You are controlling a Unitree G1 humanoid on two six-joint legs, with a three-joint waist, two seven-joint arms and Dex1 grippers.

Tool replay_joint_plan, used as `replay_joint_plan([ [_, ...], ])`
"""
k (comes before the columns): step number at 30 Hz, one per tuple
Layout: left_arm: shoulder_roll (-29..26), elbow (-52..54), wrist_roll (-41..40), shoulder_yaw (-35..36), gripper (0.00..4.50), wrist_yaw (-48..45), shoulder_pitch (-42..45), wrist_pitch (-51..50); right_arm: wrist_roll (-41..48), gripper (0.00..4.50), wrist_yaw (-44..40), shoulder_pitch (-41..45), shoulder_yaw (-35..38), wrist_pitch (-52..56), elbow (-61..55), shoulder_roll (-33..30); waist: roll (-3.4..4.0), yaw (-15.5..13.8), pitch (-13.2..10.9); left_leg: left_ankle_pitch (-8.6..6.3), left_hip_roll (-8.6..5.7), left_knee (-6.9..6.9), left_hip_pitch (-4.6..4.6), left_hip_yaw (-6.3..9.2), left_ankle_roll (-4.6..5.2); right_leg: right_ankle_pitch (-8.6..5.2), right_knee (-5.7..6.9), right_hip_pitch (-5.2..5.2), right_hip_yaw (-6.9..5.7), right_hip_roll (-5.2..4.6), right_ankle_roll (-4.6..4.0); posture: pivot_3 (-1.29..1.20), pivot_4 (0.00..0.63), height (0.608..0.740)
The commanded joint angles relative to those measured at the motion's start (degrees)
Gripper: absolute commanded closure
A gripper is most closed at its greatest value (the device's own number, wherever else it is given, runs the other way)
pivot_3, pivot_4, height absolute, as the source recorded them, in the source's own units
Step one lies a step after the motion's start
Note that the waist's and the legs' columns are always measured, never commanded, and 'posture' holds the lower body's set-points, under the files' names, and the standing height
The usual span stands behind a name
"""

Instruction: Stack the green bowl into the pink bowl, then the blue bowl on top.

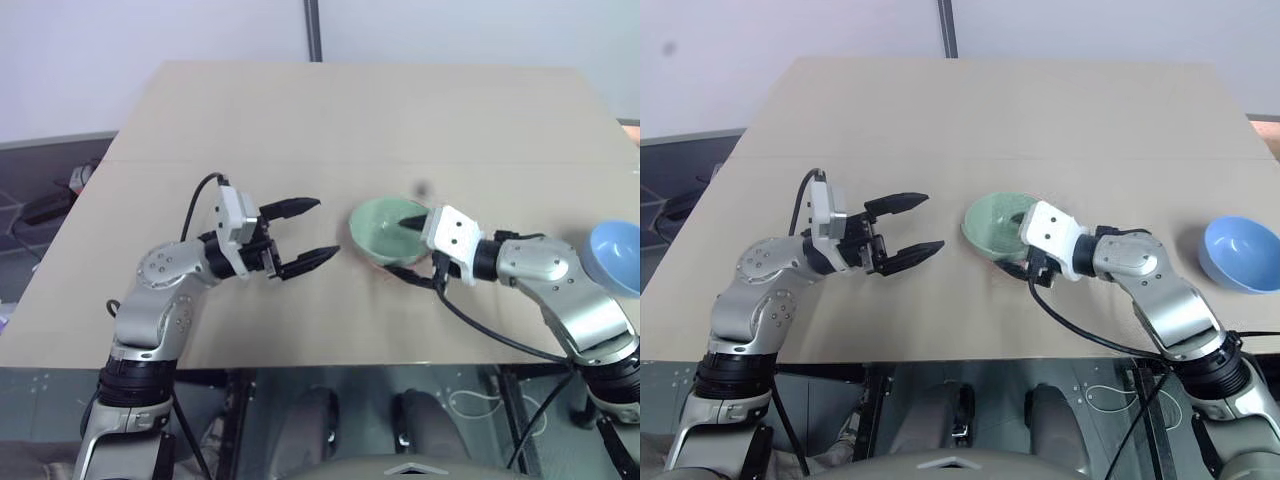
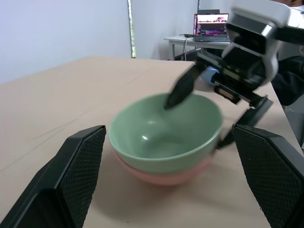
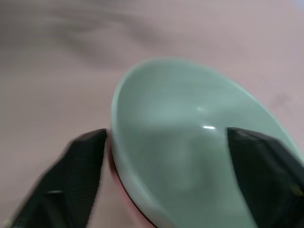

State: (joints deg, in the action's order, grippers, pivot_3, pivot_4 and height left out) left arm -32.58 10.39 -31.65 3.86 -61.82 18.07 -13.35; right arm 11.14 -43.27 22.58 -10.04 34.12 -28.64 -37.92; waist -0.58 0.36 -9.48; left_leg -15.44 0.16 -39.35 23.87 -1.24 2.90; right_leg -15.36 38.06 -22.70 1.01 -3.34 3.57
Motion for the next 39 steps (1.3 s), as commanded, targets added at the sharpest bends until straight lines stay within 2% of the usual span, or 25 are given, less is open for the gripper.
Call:
replay_joint_plan([
  [1, 0.20, 1.16, -1.23, -0.54, 0.00, -1.60, 1.31, 0.56, 2.91, 0.32, 2.07, -3.01, 9.78, 2.78, -7.56, -1.69, -0.01, -0.21, 0.00, 0.00, 0.00, 0.00, 0.00, 0.00, 0.00, 0.00, -0.01, 0.00, 0.00, 0.00, 0.00, 0.00, 0.150, 0.740],
  [6, 0.56, 2.29, -2.47, -2.09, 0.00, -3.55, 2.99, -1.07, 7.68, 0.32, 3.83, -10.68, 24.19, 11.48, -13.74, -4.05, -0.01, -0.83, 0.01, -0.03, 0.01, 0.00, -0.01, 0.00, 0.05, 0.00, -0.01, 0.03, 0.01, 0.00, 0.00, 0.00, 0.150, 0.740],
  [8, 0.48, 3.10, -2.55, -3.91, 0.00, -5.51, 3.95, -1.22, 3.91, 0.32, 4.60, -18.11, 29.61, 10.72, -12.72, -6.17, -0.01, -1.12, 0.01, -0.13, 0.02, 0.00, -0.04, 0.00, 0.22, 0.00, 0.02, 0.04, 0.02, 0.03, 0.00, 0.00, 0.150, 0.740],
  [11, 1.35, 3.99, -3.38, -6.45, 0.00, -7.65, 5.85, -2.09, 0.62, 0.32, 7.24, -27.25, 36.37, 10.03, -8.74, -5.85, -0.07, -1.58, 0.04, -0.14, 0.01, 0.01, -0.02, 0.08, 0.24, -0.01, -0.04, 0.13, -0.07, 0.07, 0.00, 0.00, 0.150, 0.740],
  [13, 1.97, 3.34, -2.97, -7.72, 0.00, -8.79, 7.04, -1.75, -1.90, 0.32, 9.60, -29.86, 37.08, 7.69, -5.38, -5.75, -0.05, -1.15, 0.05, -0.05, -0.02, -0.02, -0.05, -0.04, 0.11, 0.00, -0.04, 0.14, 0.06, 0.08, 0.01, 0.00, 0.150, 0.740],
  [18, 3.36, 1.78, -1.79, -9.74, 0.00, -10.23, 8.67, -0.82, -6.36, 0.32, 16.11, -29.33, 35.12, 3.83, 5.55, -3.48, 0.06, 0.22, 0.12, -0.10, 0.10, -0.02, -0.22, -0.14, 0.20, 0.00, 0.08, 0.14, 0.24, 0.33, 0.01, 0.00, 0.150, 0.740],
  [23, 3.36, 2.18, -1.74, -9.71, 0.00, -10.08, 8.60, -1.04, -8.11, 0.32, 17.41, -26.63, 31.68, -1.35, 14.79, -3.09, 0.10, 0.40, 0.13, -0.08, 0.11, -0.01, -0.17, -0.15, 0.16, -0.01, 0.09, 0.08, 0.29, 0.35, 0.01, 0.00, 0.150, 0.740],
  [27, 2.48, 3.25, -1.89, -8.98, 0.00, -9.58, 7.65, -1.32, -7.47, 1.27, 17.34, -23.64, 31.41, -3.28, 19.42, -2.64, 0.11, 0.27, 0.13, -0.05, 0.10, -0.01, -0.16, -0.16, 0.12, -0.01, 0.06, 0.09, 0.30, 0.34, 0.01, 0.00, 0.150, 0.740],
  [33, 2.03, 4.32, -1.97, -8.60, 0.00, -8.33, 6.47, -1.26, -9.23, 4.36, 17.03, -22.48, 30.43, -6.45, 19.89, -4.50, 0.12, 0.05, 0.14, -0.04, 0.11, -0.01, -0.13, -0.13, 0.08, -0.01, 0.03, 0.09, 0.27, 0.32, 0.01, 0.00, 0.150, 0.740],
  [36, 2.01, 4.17, -1.49, -8.35, 0.00, -7.76, 6.10, -0.74, -8.97, 4.45, 16.21, -21.78, 29.71, -6.90, 16.21, -5.16, 0.13, 0.09, 0.14, -0.04, 0.10, -0.01, -0.14, -0.13, 0.09, -0.01, 0.03, 0.09, 0.27, 0.32, 0.01, 0.00, 0.150, 0.740],
  [39, 1.88, 3.32, -0.97, -7.77, 0.00, -7.25, 5.82, -0.05, -5.10, 4.45, 12.88, -19.15, 27.23, -7.92, 9.01, -4.26, 0.19, 0.51, 0.13, -0.04, 0.12, -0.01, -0.14, -0.13, 0.09, -0.01, 0.05, 0.06, 0.29, 0.34, 0.01, 0.00, 0.150, 0.740],
])
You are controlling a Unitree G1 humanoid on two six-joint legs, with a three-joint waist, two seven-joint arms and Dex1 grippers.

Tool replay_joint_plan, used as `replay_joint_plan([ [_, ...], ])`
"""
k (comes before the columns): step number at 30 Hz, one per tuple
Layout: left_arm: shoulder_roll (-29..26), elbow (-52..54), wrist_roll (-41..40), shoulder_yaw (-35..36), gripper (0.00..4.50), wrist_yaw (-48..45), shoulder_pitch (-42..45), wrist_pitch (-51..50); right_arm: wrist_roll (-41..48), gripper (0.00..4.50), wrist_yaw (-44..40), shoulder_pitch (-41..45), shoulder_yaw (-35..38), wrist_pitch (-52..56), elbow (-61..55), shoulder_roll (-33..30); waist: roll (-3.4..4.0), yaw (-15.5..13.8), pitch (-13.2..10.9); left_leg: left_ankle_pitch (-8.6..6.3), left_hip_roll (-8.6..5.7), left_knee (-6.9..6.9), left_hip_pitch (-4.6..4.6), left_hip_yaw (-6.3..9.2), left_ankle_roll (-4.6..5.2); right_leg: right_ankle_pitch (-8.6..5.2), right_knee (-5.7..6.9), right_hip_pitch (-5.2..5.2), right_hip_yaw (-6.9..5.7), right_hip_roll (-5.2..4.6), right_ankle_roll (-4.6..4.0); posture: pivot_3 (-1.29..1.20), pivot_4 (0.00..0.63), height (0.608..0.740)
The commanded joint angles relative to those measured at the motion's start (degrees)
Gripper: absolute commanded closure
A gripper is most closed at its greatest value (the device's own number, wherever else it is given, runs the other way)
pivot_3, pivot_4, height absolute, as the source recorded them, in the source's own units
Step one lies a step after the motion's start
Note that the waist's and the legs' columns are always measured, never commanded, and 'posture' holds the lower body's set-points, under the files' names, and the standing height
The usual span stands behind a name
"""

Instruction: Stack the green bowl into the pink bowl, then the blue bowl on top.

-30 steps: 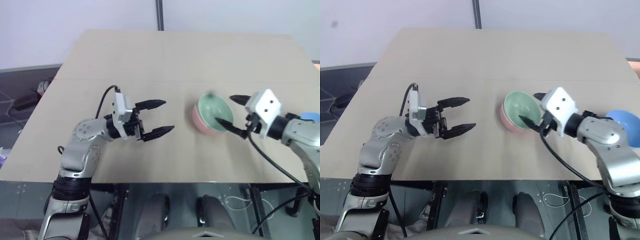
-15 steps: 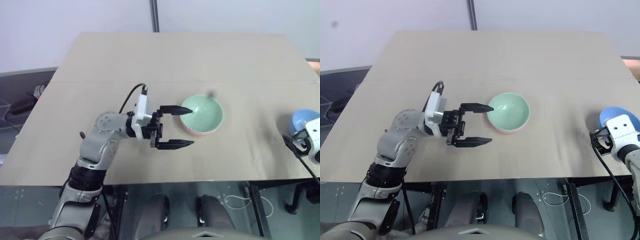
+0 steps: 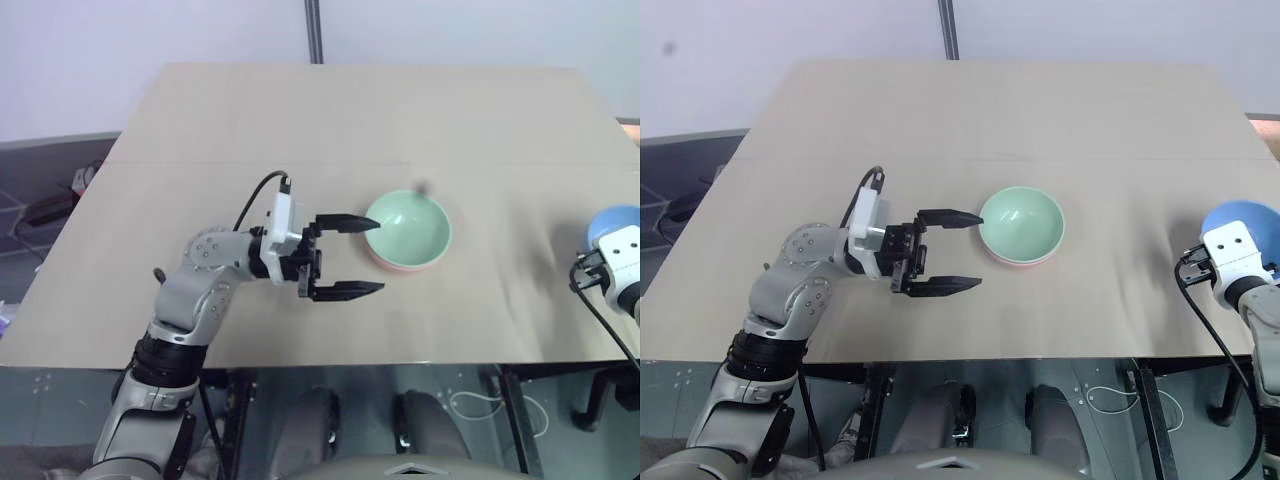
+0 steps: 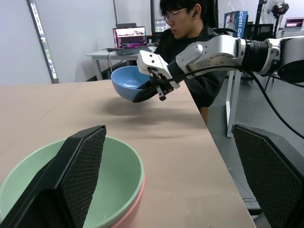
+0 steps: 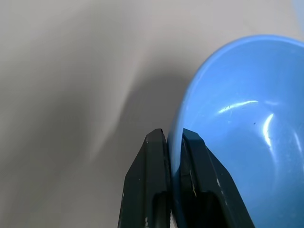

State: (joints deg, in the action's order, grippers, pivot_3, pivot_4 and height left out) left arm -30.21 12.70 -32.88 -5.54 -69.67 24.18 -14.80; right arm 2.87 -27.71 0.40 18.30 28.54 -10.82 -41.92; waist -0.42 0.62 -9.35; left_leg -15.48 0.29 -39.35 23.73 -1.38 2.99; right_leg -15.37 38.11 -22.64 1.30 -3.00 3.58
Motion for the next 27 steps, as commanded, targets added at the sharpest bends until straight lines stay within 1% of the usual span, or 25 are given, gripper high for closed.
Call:
replay_joint_plan([
  [1, -0.52, 0.63, 0.50, 1.86, 0.00, 0.77, -0.41, 1.64, 5.23, 4.45, -3.99, 4.27, -2.38, -2.21, -11.68, 0.60, 0.05, 0.37, 0.01, -0.01, 0.02, 0.00, -0.01, -0.02, 0.02, 0.00, 0.01, -0.02, 0.03, 0.02, 0.00, 0.00, 0.150, 0.740],
  [4, -0.60, 0.19, 0.79, 2.70, 0.00, 1.48, -1.20, 1.99, 11.14, 4.45, -6.25, 9.60, -8.30, 0.55, -21.11, 3.96, 0.07, 0.53, 0.01, -0.06, 0.11, 0.00, -0.03, -0.01, 0.10, 0.00, 0.03, -0.02, 0.05, 0.11, 0.00, 0.00, 0.150, 0.740],
  [7, -0.55, 0.15, 1.31, 3.51, 0.00, 2.53, -2.59, 2.88, 14.40, 4.45, -7.48, 14.88, -14.82, 2.38, -26.27, 6.85, 0.06, 0.01, 0.01, -0.07, 0.11, 0.00, 0.00, 0.08, 0.11, 0.00, 0.05, -0.05, -0.05, 0.10, -0.01, 0.00, 0.150, 0.740],
  [10, -0.87, 0.87, 1.49, 4.24, 0.00, 3.37, -4.30, 3.08, 15.76, 4.45, -10.48, 17.88, -21.98, 3.95, -28.05, 7.52, 0.03, -0.56, 0.01, -0.04, 0.03, -0.01, 0.09, 0.14, 0.07, 0.00, -0.06, -0.02, -0.18, -0.05, -0.01, 0.00, 0.150, 0.740],
  [13, -1.04, 2.05, 1.43, 4.80, 0.00, 4.50, -5.27, 2.87, 13.33, 4.45, -11.08, 18.46, -27.27, 3.92, -25.04, 7.54, 0.00, -1.12, 0.00, 0.03, -0.06, -0.01, 0.11, 0.14, -0.05, 0.00, -0.14, 0.02, -0.21, -0.17, -0.01, 0.00, 0.150, 0.740],
  [15, -1.25, 3.07, 1.27, 5.03, 0.00, 5.18, -5.91, 2.63, 11.17, 3.60, -11.28, 19.04, -29.47, 2.17, -20.70, 7.70, -0.02, -1.27, 0.01, 0.03, -0.08, -0.01, 0.11, 0.13, -0.06, 0.00, -0.13, 0.01, -0.21, -0.18, -0.01, 0.00, 0.150, 0.740],
  [16, -1.37, 3.63, 1.24, 5.12, 0.00, 5.57, -6.26, 2.51, 10.49, 3.33, -11.49, 19.52, -29.96, 1.40, -18.82, 7.73, -0.02, -1.30, 0.01, 0.03, -0.08, -0.01, 0.11, 0.13, -0.06, 0.00, -0.13, 0.01, -0.21, -0.17, -0.01, 0.00, 0.150, 0.740],
  [18, -1.81, 4.71, 1.09, 5.53, 0.00, 6.29, -6.99, 2.18, 8.86, 2.25, -12.26, 20.37, -30.59, -0.07, -17.10, 6.85, -0.01, -1.30, 0.01, 0.04, -0.08, -0.01, 0.09, 0.12, -0.06, 0.00, -0.08, 0.00, -0.21, -0.15, -0.01, 0.00, 0.150, 0.740],
  [20, -2.24, 5.44, 0.93, 6.10, 0.00, 7.15, -7.66, 1.72, 8.86, 1.13, -11.93, 20.51, -29.43, -0.14, -17.38, 6.98, -0.01, -1.25, 0.01, 0.04, -0.04, -0.01, 0.08, 0.13, -0.07, 0.00, -0.05, -0.03, -0.21, -0.12, -0.01, 0.00, 0.150, 0.740],
  [21, -2.38, 5.67, 0.95, 6.32, 0.00, 7.53, -7.97, 1.69, 9.06, 0.91, -12.16, 20.21, -28.79, -0.19, -17.96, 6.71, -0.01, -1.25, 0.01, 0.04, -0.03, 0.00, 0.08, 0.13, -0.07, 0.00, -0.05, -0.03, -0.20, -0.11, -0.01, 0.00, 0.150, 0.740],
  [24, -2.28, 6.40, 0.82, 6.88, 0.00, 9.38, -8.77, 0.92, 10.29, 0.91, -13.10, 18.48, -26.64, -0.68, -20.65, 5.59, -0.01, -1.24, 0.01, 0.04, -0.01, 0.00, 0.08, 0.13, -0.07, 0.00, -0.06, -0.04, -0.20, -0.10, -0.01, 0.00, 0.150, 0.740],
  [27, -2.40, 7.45, 1.64, 7.02, 0.00, 11.39, -10.05, 0.67, 14.54, 0.91, -13.08, 16.06, -21.69, 0.02, -25.00, 6.02, -0.01, -1.41, 0.01, 0.03, -0.02, 0.00, 0.10, 0.13, -0.05, 0.00, -0.08, -0.03, -0.21, -0.12, -0.01, 0.00, 0.150, 0.740],
])
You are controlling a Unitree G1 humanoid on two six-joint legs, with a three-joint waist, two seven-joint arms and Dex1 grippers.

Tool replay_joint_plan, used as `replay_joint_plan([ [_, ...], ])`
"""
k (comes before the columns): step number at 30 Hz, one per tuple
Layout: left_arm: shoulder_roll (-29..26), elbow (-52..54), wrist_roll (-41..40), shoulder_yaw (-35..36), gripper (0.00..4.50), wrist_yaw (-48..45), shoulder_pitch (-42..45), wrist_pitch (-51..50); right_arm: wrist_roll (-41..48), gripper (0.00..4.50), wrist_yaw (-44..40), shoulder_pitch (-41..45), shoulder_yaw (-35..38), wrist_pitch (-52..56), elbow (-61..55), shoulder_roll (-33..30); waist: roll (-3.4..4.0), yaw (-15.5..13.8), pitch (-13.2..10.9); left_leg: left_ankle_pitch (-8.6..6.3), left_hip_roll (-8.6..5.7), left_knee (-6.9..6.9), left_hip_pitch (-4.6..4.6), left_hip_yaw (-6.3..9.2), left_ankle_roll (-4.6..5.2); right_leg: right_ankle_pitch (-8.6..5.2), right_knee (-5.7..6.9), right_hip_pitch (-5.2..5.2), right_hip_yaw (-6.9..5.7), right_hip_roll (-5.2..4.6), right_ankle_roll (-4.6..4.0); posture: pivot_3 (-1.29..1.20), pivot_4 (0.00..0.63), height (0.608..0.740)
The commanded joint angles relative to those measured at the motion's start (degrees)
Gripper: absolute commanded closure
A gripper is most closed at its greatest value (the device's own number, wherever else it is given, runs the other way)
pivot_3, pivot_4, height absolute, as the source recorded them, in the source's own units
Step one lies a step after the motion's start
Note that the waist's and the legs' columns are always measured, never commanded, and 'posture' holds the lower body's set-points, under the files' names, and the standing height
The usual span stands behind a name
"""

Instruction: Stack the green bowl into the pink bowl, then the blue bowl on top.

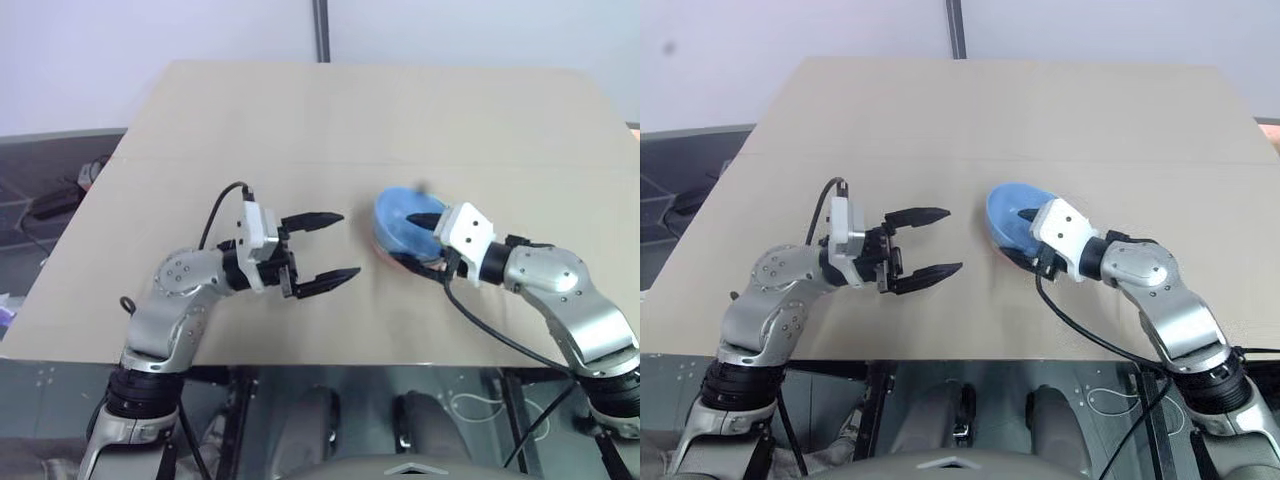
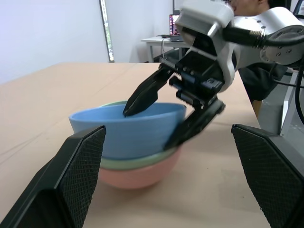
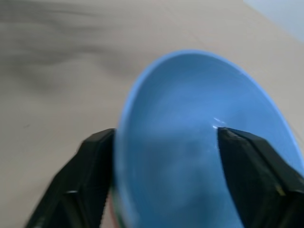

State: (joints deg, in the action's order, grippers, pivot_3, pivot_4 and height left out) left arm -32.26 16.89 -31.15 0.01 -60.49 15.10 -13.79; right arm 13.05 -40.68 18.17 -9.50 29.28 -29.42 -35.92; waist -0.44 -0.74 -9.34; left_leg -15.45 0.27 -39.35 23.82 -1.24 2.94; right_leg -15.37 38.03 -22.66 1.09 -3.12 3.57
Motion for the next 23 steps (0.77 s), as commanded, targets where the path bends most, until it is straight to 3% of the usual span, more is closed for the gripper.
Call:
replay_joint_plan([
  [1, -0.22, 3.43, 0.05, 1.75, 0.00, 3.21, -1.35, -0.46, 6.06, 0.91, 0.40, -2.38, 8.08, 0.03, -7.72, 0.53, 0.00, -0.05, 0.00, 0.00, 0.00, 0.00, 0.00, 0.01, 0.01, 0.00, -0.01, 0.00, -0.01, -0.01, 0.00, 0.00, 0.150, 0.740],
  [5, 0.91, 2.77, -1.74, 4.38, 0.00, 5.75, -3.79, -0.23, 15.73, 0.91, -0.62, -8.22, 19.07, 3.01, -11.21, 0.19, 0.00, -0.06, 0.00, -0.10, 0.01, 0.00, -0.01, 0.02, 0.17, 0.00, 0.03, 0.03, 0.01, -0.04, 0.00, 0.00, 0.150, 0.740],
  [10, -1.87, 1.62, -0.93, 8.49, 0.00, 5.15, -7.58, 1.09, 17.30, 0.91, -4.44, -20.86, 34.97, 0.85, -8.85, -4.37, 0.00, -0.03, 0.01, -0.11, 0.01, 0.00, -0.05, 0.05, 0.19, 0.00, 0.00, 0.10, -0.04, -0.08, 0.00, 0.00, 0.150, 0.740],
  [14, -4.40, 0.90, -3.29, 11.85, 0.00, 3.60, -10.51, -0.53, 19.32, 0.05, -11.20, -30.65, 46.60, -1.36, -4.52, -6.79, 0.00, -0.05, 0.02, -0.12, 0.00, 0.04, -0.08, 0.04, 0.20, 0.00, -0.03, 0.14, -0.03, -0.07, 0.00, 0.00, 0.150, 0.740],
  [18, -6.31, 1.12, -3.07, 13.08, 0.00, 3.21, -11.79, -1.28, 17.51, 0.05, -16.09, -37.15, 50.07, -5.91, -1.46, -8.05, 0.05, 0.08, 0.05, -0.12, 0.04, 0.05, -0.17, 0.00, 0.21, 0.00, -0.01, 0.20, 0.00, -0.04, 0.00, 0.00, 0.150, 0.740],
  [23, -8.65, 2.02, -3.93, 13.24, 0.00, 2.48, -12.11, -3.67, 18.80, 0.05, -16.48, -38.52, 50.25, -6.88, -0.19, -7.79, 0.05, 0.29, 0.05, -0.13, 0.08, 0.05, -0.50, -0.04, 0.21, -0.01, -0.03, 0.51, 0.04, -0.03, -0.01, 0.00, 0.150, 0.740],
])
